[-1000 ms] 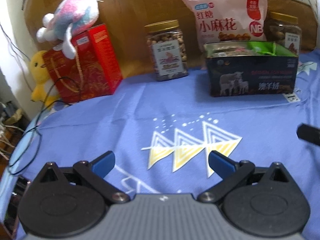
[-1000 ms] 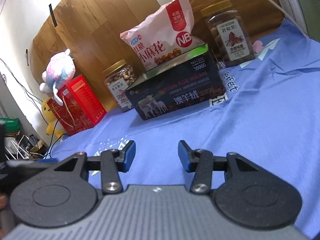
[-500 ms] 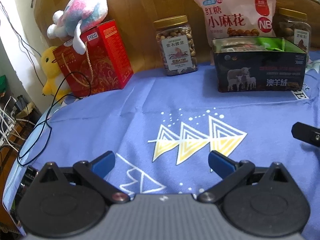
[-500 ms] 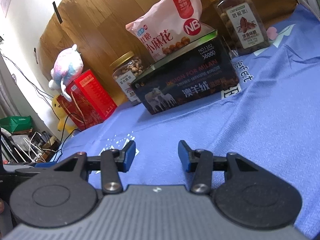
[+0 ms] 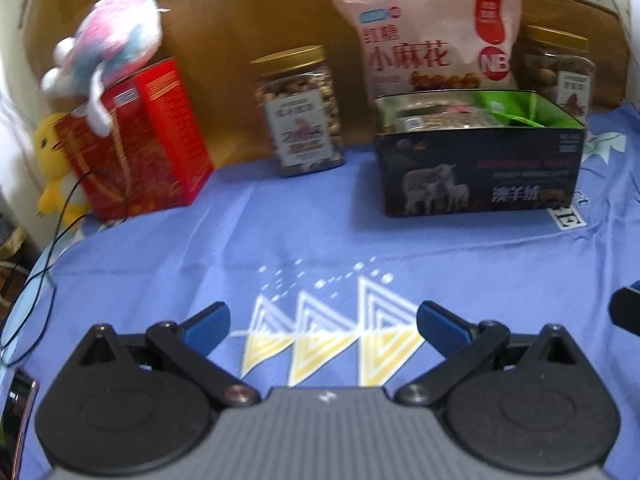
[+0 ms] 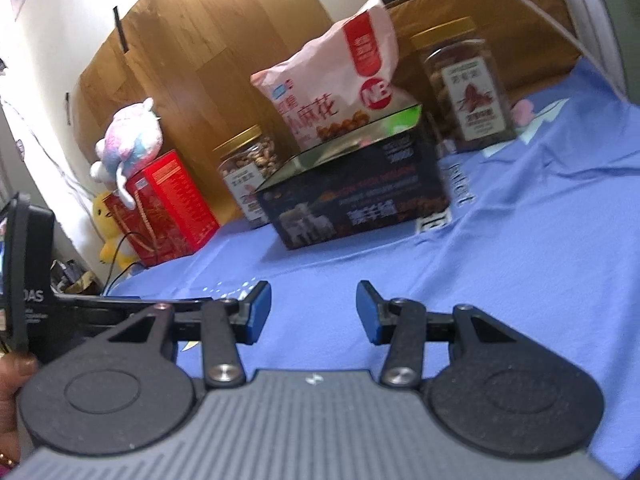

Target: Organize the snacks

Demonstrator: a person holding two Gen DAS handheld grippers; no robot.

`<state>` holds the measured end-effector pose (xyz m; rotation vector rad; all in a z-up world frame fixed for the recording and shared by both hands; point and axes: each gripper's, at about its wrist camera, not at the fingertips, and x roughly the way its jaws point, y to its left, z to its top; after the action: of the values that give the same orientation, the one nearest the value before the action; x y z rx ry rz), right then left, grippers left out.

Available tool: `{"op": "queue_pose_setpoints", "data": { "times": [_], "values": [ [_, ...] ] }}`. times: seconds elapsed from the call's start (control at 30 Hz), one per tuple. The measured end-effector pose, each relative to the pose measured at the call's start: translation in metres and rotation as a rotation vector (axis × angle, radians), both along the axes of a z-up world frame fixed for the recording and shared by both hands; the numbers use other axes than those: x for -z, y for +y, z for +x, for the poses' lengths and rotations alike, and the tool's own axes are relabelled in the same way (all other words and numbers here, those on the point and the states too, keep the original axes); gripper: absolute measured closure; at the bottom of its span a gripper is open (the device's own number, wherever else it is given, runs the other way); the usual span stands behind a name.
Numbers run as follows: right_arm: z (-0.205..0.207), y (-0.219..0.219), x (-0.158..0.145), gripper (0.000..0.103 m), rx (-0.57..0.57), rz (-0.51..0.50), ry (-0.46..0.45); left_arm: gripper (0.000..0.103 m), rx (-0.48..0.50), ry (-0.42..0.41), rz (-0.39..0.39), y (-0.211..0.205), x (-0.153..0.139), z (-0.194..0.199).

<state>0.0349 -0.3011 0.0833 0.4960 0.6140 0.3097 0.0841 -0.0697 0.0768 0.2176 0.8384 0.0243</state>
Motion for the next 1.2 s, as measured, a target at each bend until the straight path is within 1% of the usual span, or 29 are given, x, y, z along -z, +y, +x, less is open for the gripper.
{"op": "queue_pose_setpoints", "data": {
  "times": [0.2, 0.43, 0.77, 0.9, 1.2],
  "values": [
    [0.000, -0.007, -0.007, 0.053, 0.069, -0.016, 0.003, 0.000, 0.031, 0.003, -0.019, -0.003, 0.005, 0.017],
    [0.006, 0.004, -0.011, 0.053, 0.069, -0.011, 0.020, 0.000, 0.031, 0.009, -0.051, 0.012, 0.010, 0.026],
    [0.006, 0.021, -0.021, 0.053, 0.049, -0.046, 0.000, 0.000, 0.034, -0.001, -0.084, 0.021, 0.006, 0.025],
    [0.004, 0.023, -0.022, 0.053, 0.045, -0.049, -0.001, 0.000, 0.035, -0.006, -0.084, 0.021, 0.004, 0.022],
    [0.001, 0.021, -0.022, 0.053, 0.041, -0.036, -0.003, 0.000, 0.026, -0.037, -0.041, 0.015, 0.000, 0.018]
  ]
}}
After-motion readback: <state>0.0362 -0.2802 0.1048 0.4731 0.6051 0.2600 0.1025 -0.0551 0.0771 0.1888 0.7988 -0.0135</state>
